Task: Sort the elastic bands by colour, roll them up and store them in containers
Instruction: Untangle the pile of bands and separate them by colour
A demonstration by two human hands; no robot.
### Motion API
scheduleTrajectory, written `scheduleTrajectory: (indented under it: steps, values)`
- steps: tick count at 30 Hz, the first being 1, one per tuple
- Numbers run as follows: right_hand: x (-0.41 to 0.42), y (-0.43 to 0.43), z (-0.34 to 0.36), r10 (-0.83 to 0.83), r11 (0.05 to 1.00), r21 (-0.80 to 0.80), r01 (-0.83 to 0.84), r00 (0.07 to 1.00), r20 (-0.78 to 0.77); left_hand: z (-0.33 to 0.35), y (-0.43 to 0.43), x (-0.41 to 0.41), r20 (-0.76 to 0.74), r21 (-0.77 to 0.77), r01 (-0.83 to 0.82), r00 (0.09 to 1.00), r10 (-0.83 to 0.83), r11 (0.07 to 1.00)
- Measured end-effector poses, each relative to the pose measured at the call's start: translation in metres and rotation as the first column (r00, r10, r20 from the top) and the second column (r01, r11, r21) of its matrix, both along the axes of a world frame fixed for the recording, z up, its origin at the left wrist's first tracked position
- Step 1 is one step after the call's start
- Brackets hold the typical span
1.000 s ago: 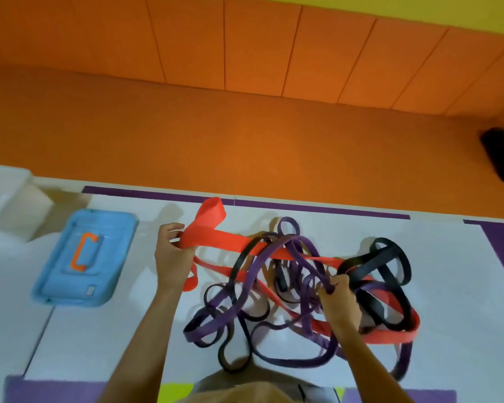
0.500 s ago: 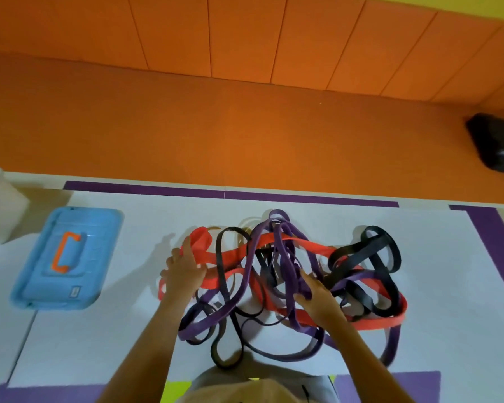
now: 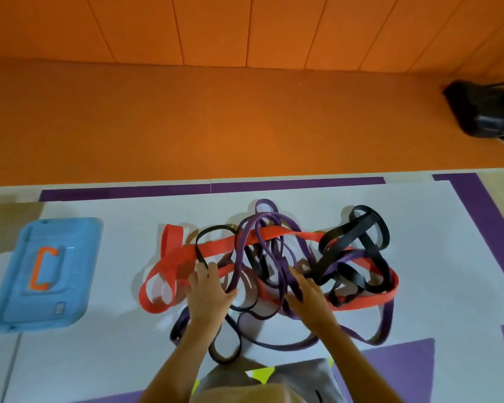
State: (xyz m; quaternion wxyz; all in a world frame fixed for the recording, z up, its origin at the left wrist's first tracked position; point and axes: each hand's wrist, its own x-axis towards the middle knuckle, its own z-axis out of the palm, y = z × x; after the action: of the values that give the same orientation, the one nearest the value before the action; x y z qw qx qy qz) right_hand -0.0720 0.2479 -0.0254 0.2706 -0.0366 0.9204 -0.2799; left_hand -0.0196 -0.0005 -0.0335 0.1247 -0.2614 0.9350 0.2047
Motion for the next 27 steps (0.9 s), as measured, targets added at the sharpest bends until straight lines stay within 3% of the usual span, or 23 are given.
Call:
scheduleTrajectory:
  steps: [3, 5, 9, 13, 17, 21, 24, 26, 27]
  values:
    - [0.009, -0.007, 0.000, -0.096, 0.984, 0.121, 0.128, 0.965, -0.242, -0.009, -0.001, 0.025, -0.070, 0.002, 0.020, 0.997, -0.020, 1.000]
    - [0.013, -0.014, 0.001, -0.097, 0.981, 0.122, 0.153, 0.923, -0.372, -0.016, -0.005, 0.046, -0.033, -0.033, -0.013, 0.999, 0.012, 0.999]
    - [0.021, -0.030, 0.001, -0.015, 1.000, -0.019, 0.006, 0.867, -0.498, -0.029, -0.021, 0.072, 0.130, -0.043, -0.008, 0.991, 0.013, 0.999]
    - [0.030, -0.047, -0.003, 0.150, 0.973, -0.132, -0.187, 0.956, -0.251, -0.032, -0.033, 0.073, 0.058, 0.174, -0.003, 0.998, -0.007, 0.985]
    - [0.039, -0.067, -0.012, 0.292, 0.946, -0.121, -0.302, 0.952, -0.089, -0.021, -0.051, 0.069, -0.003, 0.398, -0.008, 1.000, 0.010, 0.917]
    - [0.045, -0.074, -0.015, 0.441, 0.886, 0.103, -0.453, 0.889, 0.121, 0.000, -0.066, 0.072, -0.030, 0.574, -0.216, 0.958, 0.284, 0.790]
    - [0.050, -0.089, -0.014, 0.542, 0.724, 0.330, -0.605, 0.796, 0.270, 0.019, -0.074, 0.075, 0.051, 0.714, -0.352, 0.888, 0.456, 0.605]
    - [0.052, -0.100, -0.015, 0.581, 0.648, 0.439, -0.622, 0.777, 0.243, 0.026, -0.075, 0.078, 0.053, 0.726, -0.350, 0.887, 0.459, 0.592]
    - [0.050, -0.103, -0.017, 0.586, 0.662, 0.446, -0.603, 0.787, 0.195, 0.028, -0.075, 0.079, 0.054, 0.721, -0.330, 0.903, 0.426, 0.609]
